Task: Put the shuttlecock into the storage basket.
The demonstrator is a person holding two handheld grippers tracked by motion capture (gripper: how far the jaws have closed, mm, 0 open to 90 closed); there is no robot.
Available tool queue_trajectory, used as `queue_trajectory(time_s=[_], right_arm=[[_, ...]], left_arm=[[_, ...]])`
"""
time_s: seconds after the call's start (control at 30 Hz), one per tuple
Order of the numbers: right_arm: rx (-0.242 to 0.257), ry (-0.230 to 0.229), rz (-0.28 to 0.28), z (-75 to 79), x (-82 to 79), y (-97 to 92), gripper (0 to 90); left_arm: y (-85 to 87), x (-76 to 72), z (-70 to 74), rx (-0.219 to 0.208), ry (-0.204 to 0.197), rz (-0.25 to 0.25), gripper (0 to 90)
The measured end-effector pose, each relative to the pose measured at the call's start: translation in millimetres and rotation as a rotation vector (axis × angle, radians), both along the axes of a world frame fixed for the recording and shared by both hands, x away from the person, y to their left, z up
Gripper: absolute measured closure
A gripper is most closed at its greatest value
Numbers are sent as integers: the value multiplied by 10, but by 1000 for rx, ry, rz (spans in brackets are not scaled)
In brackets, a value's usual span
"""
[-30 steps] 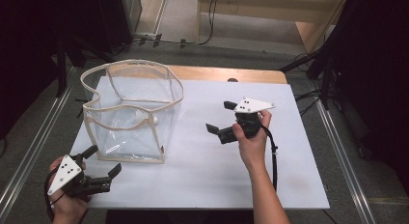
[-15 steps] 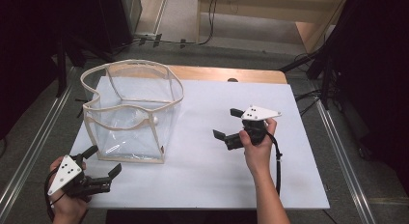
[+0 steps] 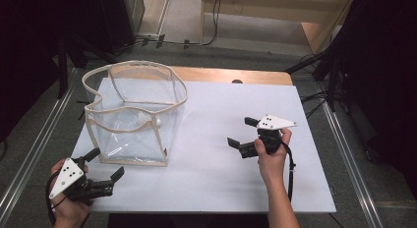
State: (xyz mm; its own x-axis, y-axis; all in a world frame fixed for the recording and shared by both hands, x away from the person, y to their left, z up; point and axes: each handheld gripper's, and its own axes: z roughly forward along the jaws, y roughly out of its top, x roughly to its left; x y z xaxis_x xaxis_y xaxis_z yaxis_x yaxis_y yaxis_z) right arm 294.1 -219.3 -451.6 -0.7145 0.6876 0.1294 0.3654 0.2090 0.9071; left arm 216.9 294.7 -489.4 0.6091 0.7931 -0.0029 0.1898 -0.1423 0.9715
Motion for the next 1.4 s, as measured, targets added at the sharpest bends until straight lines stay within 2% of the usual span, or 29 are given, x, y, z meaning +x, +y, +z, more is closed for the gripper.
queue_trajectory(time_s=[0.8,1.33,1.4], right_arm=[[31,17,-76,-211,-255,-394,0],[33,43,-115,-341,-431,-597,0],[30,35,-116,-351,-443,-625,0]], left_arm=[[-4,-4,-1,-3,-1,2,0],[-9,-11,3,-4,-2,2,0],[-8,-11,4,-7,-2,3,0]])
